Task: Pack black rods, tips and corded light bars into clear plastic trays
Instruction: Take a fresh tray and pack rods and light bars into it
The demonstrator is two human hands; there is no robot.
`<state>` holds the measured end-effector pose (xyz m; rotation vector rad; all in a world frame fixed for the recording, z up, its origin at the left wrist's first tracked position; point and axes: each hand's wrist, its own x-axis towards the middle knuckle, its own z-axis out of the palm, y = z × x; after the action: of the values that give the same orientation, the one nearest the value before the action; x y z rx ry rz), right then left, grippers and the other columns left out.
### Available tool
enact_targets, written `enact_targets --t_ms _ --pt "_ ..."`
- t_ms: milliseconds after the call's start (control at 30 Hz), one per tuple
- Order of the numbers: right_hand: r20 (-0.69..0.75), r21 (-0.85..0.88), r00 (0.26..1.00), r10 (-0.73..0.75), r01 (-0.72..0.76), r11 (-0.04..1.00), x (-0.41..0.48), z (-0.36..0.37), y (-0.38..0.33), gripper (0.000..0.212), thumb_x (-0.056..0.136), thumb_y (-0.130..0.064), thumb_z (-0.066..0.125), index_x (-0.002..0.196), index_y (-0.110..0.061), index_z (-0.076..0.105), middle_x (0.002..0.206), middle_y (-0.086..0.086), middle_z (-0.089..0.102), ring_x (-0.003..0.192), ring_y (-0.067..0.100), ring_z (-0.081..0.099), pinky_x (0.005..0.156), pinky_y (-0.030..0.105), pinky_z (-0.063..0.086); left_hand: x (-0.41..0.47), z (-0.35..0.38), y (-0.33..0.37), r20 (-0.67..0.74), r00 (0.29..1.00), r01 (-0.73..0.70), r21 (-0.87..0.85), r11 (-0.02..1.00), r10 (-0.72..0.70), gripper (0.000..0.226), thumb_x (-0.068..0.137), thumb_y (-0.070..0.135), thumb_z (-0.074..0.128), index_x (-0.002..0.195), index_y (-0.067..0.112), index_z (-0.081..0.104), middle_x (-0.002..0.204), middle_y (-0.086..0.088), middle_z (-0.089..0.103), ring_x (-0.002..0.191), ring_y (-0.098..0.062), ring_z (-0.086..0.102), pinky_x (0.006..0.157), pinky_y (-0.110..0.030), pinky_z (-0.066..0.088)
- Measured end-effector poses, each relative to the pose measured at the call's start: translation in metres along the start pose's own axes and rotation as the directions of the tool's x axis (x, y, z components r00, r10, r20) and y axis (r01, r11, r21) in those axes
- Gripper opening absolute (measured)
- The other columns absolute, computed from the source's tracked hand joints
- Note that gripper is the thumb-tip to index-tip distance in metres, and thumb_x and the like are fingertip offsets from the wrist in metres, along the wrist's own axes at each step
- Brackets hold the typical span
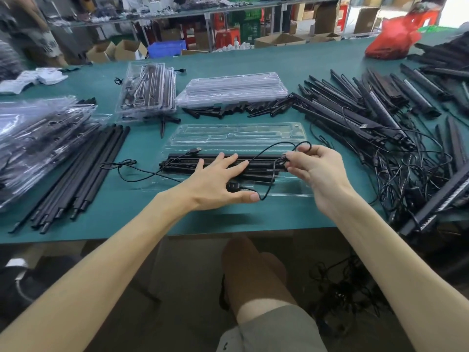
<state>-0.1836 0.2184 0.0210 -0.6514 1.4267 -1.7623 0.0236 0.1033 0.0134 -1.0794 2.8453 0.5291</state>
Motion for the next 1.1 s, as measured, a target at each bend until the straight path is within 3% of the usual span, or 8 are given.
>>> enact_targets --t_ms 133,267,433,700,833,967,1033,1100 --pt "0.070 -0.034 0.997 0.039 -0.036 0.999 -0.001 -0.002 0.003 0.044 0.084 0.001 0.074 0.123 -0.009 0.056 0.096 0.017 0.075 0.078 0.019 0.071 0.071 0.022 0.057 0.001 0.003 0.006 -0.039 0.999 0.015 0.010 1.000 -0.014 0.122 0.057 0.104 0.029 0.159 0.039 0.016 0.169 0.006 0.006 0.155 -0.019 -0.005 0.121 -0.062 -0.007" --pt "0.080 -0.010 0.996 0.049 -0.049 0.999 -0.001 -0.001 0.003 0.022 0.088 0.002 0.070 0.110 0.001 0.070 0.077 0.003 0.070 0.070 0.013 0.068 0.068 0.019 0.057 0.000 0.000 0.007 -0.007 1.000 0.010 0.013 1.000 -0.010 0.128 0.052 0.106 0.031 0.159 0.038 0.015 0.169 0.006 0.004 0.155 -0.021 -0.007 0.121 -0.063 -0.006" --pt "0.078 0.117 0.994 0.079 -0.088 0.989 0.000 -0.001 0.002 0.022 0.089 0.006 0.066 0.109 -0.002 0.073 0.084 0.006 0.069 0.070 0.012 0.065 0.069 0.018 0.057 0.000 -0.007 0.006 0.048 0.999 0.012 0.002 1.000 -0.012 0.129 0.050 0.103 0.042 0.159 0.039 0.017 0.169 0.007 0.003 0.155 -0.020 -0.010 0.121 -0.064 -0.005" --pt "0.094 0.152 0.990 0.107 -0.120 0.981 -0.001 -0.002 0.003 0.016 0.092 0.005 0.064 0.108 0.007 0.067 0.092 0.015 0.073 0.086 0.023 0.075 0.074 0.021 0.058 0.001 0.007 0.004 -0.026 1.000 -0.014 0.094 0.995 0.017 0.129 0.053 0.106 0.032 0.159 0.037 0.013 0.169 0.003 0.001 0.155 -0.024 -0.008 0.120 -0.065 -0.002" --pt "0.107 0.068 0.989 0.103 -0.111 0.992 -0.002 -0.002 0.004 0.013 0.094 0.003 0.062 0.106 0.005 0.066 0.087 0.013 0.076 0.088 0.026 0.076 0.074 0.022 0.059 0.002 0.006 0.005 -0.074 0.997 -0.002 0.051 0.999 0.006 0.121 0.058 0.106 0.024 0.157 0.038 0.022 0.169 0.002 0.008 0.156 -0.025 -0.003 0.121 -0.065 -0.001" --pt "0.165 -0.203 0.985 0.057 -0.023 0.979 -0.004 -0.008 0.004 0.009 0.093 0.002 0.064 0.102 0.001 0.065 0.080 0.013 0.075 0.079 0.027 0.076 0.068 0.024 0.059 0.003 0.002 0.010 -0.147 0.989 0.008 -0.022 1.000 -0.012 0.097 0.075 0.096 0.018 0.145 0.036 0.048 0.163 -0.001 0.029 0.153 -0.026 0.019 0.120 -0.066 0.012" --pt "0.195 -0.355 0.981 0.005 0.065 0.933 -0.005 -0.013 0.003 0.009 0.090 0.001 0.068 0.099 -0.001 0.066 0.078 0.011 0.071 0.073 0.025 0.076 0.058 0.023 0.055 0.006 -0.002 0.013 -0.208 0.978 0.007 -0.019 1.000 -0.011 0.075 0.086 0.084 0.025 0.128 0.034 0.063 0.147 0.001 0.050 0.137 -0.023 0.044 0.114 -0.060 0.030" --pt "0.229 -0.479 0.973 -0.020 0.130 0.868 -0.006 -0.017 0.002 0.012 0.088 -0.004 0.074 0.097 -0.006 0.067 0.074 0.007 0.068 0.068 0.020 0.074 0.057 0.025 0.053 0.011 -0.005 0.017 -0.257 0.966 0.020 0.007 1.000 -0.017 0.054 0.092 0.072 0.038 0.112 0.032 0.068 0.124 0.003 0.058 0.114 -0.022 0.057 0.100 -0.043 0.042"
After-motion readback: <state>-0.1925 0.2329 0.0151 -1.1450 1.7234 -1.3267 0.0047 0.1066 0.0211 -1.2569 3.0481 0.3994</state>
